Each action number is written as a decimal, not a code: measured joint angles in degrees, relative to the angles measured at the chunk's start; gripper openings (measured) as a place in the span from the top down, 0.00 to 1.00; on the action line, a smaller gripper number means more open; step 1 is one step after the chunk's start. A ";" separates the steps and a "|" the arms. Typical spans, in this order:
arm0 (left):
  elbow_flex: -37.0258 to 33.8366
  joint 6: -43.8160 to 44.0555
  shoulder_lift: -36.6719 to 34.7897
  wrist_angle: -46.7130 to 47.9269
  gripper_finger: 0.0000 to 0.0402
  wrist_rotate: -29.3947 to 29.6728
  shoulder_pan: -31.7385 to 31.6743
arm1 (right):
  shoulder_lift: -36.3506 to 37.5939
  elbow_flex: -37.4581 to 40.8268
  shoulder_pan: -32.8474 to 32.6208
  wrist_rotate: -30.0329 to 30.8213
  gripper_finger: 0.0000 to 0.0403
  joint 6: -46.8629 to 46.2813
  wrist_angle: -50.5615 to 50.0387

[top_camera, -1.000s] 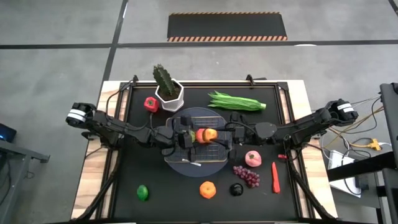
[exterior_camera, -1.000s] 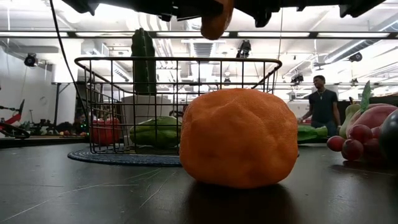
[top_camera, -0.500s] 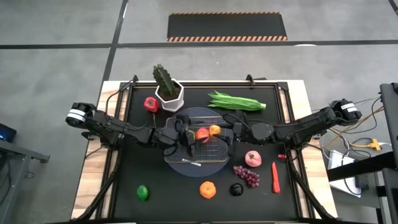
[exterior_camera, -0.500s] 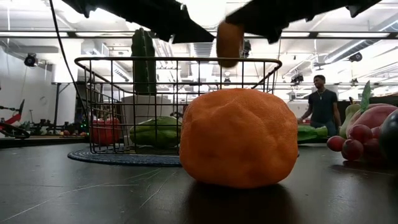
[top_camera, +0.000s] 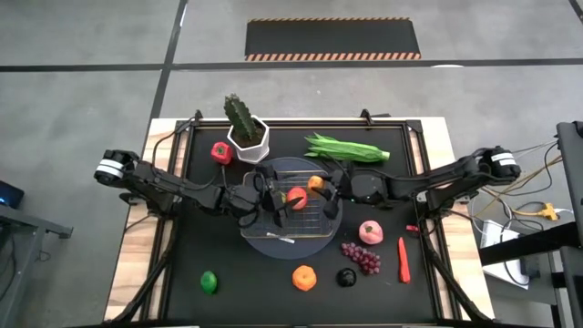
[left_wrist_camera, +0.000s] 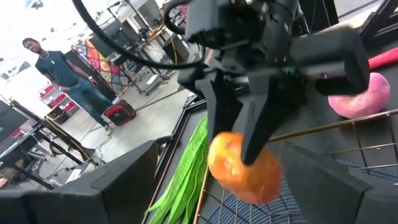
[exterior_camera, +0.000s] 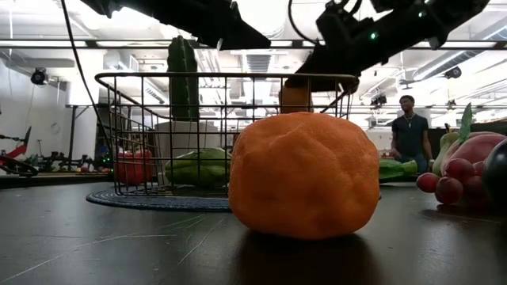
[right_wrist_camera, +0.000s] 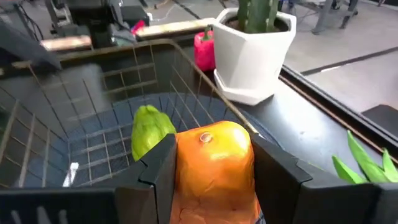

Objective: Build produce basket
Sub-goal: Put the potato into the wire basket, then put the bell pepper into the wire basket

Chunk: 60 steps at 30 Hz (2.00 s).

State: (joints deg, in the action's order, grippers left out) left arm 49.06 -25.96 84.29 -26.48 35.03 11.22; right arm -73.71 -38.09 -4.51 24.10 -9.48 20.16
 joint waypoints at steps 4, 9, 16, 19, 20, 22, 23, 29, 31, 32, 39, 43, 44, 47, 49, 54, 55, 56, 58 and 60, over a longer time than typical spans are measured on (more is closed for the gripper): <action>0.00 0.03 0.00 -0.01 0.21 0.00 0.00 | -2.05 0.00 -0.03 0.03 0.60 0.00 1.64; 0.00 0.09 0.00 -0.01 0.21 0.00 0.00 | -3.22 0.00 -0.05 1.68 0.49 -0.84 1.16; 0.00 1.04 0.00 0.00 0.21 0.00 0.00 | -2.98 0.00 -0.05 1.83 0.36 -1.18 0.88; 0.00 1.86 0.00 -0.01 0.21 -0.01 0.00 | -2.68 0.00 -0.05 1.79 0.34 -1.04 0.87; 0.00 2.08 0.00 -0.02 0.21 -0.02 0.00 | -2.62 0.00 -0.05 1.64 0.33 -0.99 0.87; 0.00 3.09 0.00 -0.02 0.21 -0.02 0.00 | -2.54 0.00 -0.05 1.59 0.34 -0.58 0.70; 0.00 3.32 0.00 0.00 0.21 -0.02 0.00 | -2.36 0.00 -0.05 1.56 0.34 -0.16 0.31; 0.00 6.19 0.00 0.01 0.21 -0.02 0.00 | 1.47 0.00 -0.11 0.93 0.37 2.04 -2.09; 0.00 7.75 0.00 0.04 0.21 -0.02 0.00 | 3.69 0.00 -0.22 -0.02 0.38 3.34 -3.38; 0.00 8.39 0.00 0.01 0.21 -0.02 0.00 | 4.86 0.00 -0.22 -1.38 0.38 4.42 -3.96; 0.00 12.32 0.00 0.03 0.21 0.00 0.02 | 13.18 0.00 -0.22 -10.27 0.40 10.10 -9.62; 0.07 17.51 -0.25 0.43 0.21 3.26 0.15 | 17.07 0.00 -0.22 -12.87 0.41 12.45 -13.80; 0.09 18.26 -0.75 1.41 0.21 4.64 0.38 | 17.84 0.00 -0.22 -13.58 0.41 13.05 -14.75; 0.29 19.58 -3.60 5.41 0.21 8.42 0.78 | 19.91 0.02 -0.22 -14.17 0.41 13.98 -17.53; 0.57 21.31 -6.20 8.00 0.21 10.59 0.83 | 20.91 0.02 -0.22 -14.23 0.41 14.62 -19.21; 0.39 25.95 -13.32 16.12 0.21 19.02 0.74 | 21.73 0.22 -0.22 -14.09 0.41 16.81 -20.62; 0.39 26.80 -14.71 18.66 0.21 21.94 0.76 | 21.70 0.22 -0.21 -14.09 0.41 17.36 -20.51; 0.38 27.16 -16.03 21.66 0.21 25.47 0.76 | 21.55 0.25 -0.20 -14.07 0.41 18.11 -20.50; 0.35 28.52 -18.51 28.16 0.21 32.13 0.74 | 21.14 0.26 -0.20 -14.06 0.41 19.13 -20.07; 0.28 32.68 -21.38 36.15 0.22 34.78 0.21 | 20.66 0.28 -0.20 -14.06 0.42 19.83 -19.82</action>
State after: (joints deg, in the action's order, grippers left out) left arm 49.34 6.72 62.91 9.67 69.81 11.44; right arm -53.06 -37.81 -4.71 10.04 10.35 0.34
